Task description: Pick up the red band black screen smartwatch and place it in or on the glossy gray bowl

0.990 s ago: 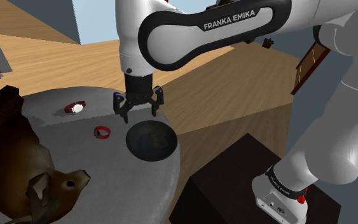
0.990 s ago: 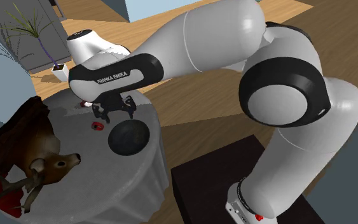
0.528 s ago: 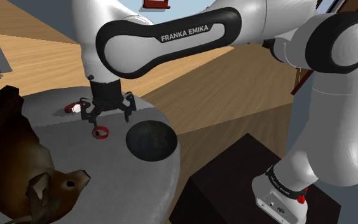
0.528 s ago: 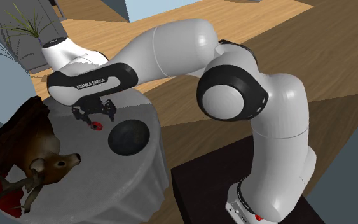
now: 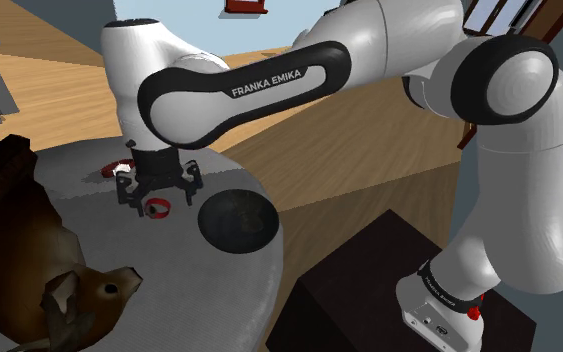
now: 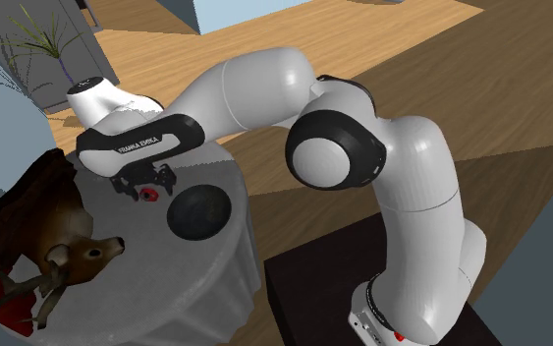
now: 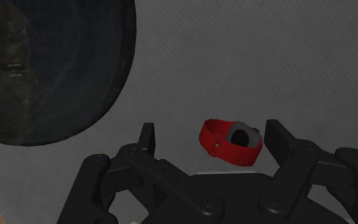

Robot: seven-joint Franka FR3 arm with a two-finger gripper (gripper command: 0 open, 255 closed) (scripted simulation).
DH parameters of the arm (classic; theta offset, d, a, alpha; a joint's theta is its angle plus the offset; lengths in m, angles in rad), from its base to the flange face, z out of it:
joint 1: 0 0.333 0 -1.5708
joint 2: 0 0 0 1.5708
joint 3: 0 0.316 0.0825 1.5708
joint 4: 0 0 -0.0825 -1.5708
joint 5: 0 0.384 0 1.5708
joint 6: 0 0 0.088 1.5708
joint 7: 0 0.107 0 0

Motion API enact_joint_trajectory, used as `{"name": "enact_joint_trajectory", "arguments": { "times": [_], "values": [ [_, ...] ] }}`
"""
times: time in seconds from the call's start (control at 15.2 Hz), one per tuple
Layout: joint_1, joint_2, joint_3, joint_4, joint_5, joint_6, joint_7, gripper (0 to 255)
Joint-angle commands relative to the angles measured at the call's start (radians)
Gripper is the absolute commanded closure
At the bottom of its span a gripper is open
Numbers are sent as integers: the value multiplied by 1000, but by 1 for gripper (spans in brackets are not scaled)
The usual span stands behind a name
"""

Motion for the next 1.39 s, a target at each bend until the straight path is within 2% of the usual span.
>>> {"name": "enact_joint_trajectory", "arguments": {
  "times": [0.0, 0.46, 0.53, 1.12, 1.32],
  "values": [
    [0, 5, -2, -17, -3, 22, 2, 0],
    [0, 5, -2, -16, -3, 21, 2, 0],
    [0, 5, -2, -16, -3, 21, 2, 255],
    [0, 5, -2, -16, -3, 21, 2, 255],
    [-1, -10, 3, 2, 4, -10, 0, 255]
  ]
}}
